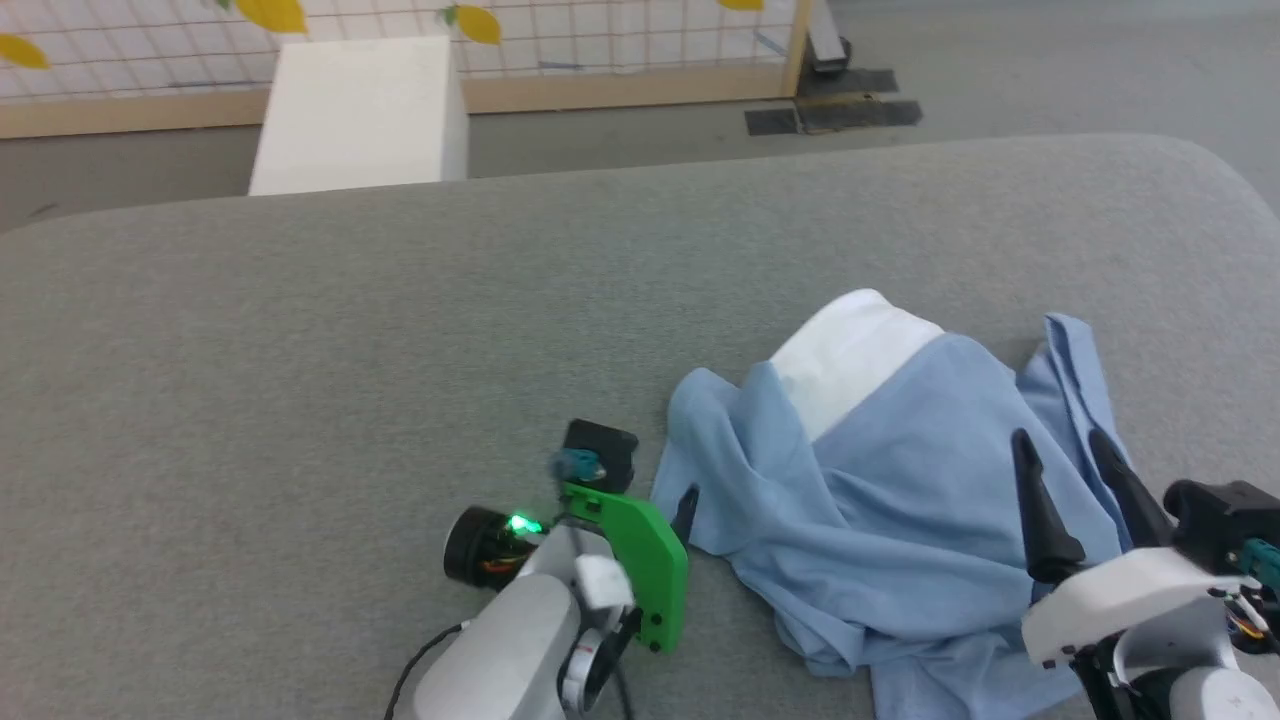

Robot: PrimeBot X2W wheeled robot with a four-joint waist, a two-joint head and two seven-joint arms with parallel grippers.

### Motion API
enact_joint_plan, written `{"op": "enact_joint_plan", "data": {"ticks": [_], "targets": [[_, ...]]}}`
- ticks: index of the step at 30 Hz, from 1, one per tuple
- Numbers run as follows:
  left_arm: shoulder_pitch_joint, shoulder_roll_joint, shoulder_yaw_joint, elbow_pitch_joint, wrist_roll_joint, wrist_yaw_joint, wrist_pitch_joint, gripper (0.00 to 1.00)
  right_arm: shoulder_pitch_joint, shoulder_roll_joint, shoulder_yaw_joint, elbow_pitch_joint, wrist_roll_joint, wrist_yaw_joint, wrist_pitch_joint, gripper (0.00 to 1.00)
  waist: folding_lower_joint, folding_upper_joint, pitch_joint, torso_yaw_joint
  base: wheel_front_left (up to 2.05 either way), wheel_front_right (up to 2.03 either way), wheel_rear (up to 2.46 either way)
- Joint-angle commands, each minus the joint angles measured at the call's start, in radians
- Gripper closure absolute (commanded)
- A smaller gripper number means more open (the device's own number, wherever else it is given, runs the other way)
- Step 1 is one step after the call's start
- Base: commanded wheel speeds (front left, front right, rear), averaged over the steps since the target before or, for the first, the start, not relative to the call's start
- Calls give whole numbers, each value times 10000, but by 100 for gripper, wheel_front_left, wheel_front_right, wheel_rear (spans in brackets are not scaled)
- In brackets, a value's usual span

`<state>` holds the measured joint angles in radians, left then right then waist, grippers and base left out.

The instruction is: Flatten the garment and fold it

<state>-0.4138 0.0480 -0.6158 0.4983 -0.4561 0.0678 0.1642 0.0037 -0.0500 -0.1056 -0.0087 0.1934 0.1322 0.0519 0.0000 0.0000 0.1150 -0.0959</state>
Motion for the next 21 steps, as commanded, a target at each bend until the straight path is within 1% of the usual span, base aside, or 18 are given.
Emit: {"op": "enact_joint_plan", "data": {"ticks": [1,5,7,8,9,10,12,14,16,19,21], "targets": [[-250,22,-245,295,-75,94,523,0,-195,-3,58,28,43,-15,-39,0,0,0,218,-298,0,0,0],[-543,22,-834,864,-475,43,1928,0,-313,-3,52,20,149,-15,-67,0,0,0,290,-387,0,0,0],[-544,22,-1195,1143,-684,-190,2924,0,-329,-3,18,36,191,-15,-61,0,0,0,284,-375,0,0,0],[-556,22,-1280,1176,-757,-293,3175,21,-336,-3,9,34,216,-15,-65,0,0,0,280,-358,0,0,0],[-584,22,-1257,1100,-841,-349,3131,69,-345,-3,-2,31,258,-15,-77,0,0,0,271,-325,0,0,0],[-609,22,-1178,989,-886,-328,2873,100,-346,-3,-17,31,273,-15,-84,0,0,0,258,-274,0,0,0],[-624,22,-1009,849,-914,-247,2265,100,-341,-3,-7,40,281,-15,-74,0,0,0,208,-132,0,0,0],[-632,30,-656,697,-962,-62,1395,100,-324,-3,33,47,275,-15,-30,0,0,0,146,43,0,0,0],[-649,122,-128,498,-966,265,238,100,-322,-3,20,42,345,-15,7,0,0,0,82,224,0,0,0],[-528,437,723,327,-1138,635,-1145,100,-363,-3,-51,-11,334,-15,56,0,0,0,-17,556,0,0,0],[-358,755,1276,203,-1293,871,-1766,100,-369,-3,-62,-38,302,-15,98,0,0,0,-92,767,0,0,0]]}}
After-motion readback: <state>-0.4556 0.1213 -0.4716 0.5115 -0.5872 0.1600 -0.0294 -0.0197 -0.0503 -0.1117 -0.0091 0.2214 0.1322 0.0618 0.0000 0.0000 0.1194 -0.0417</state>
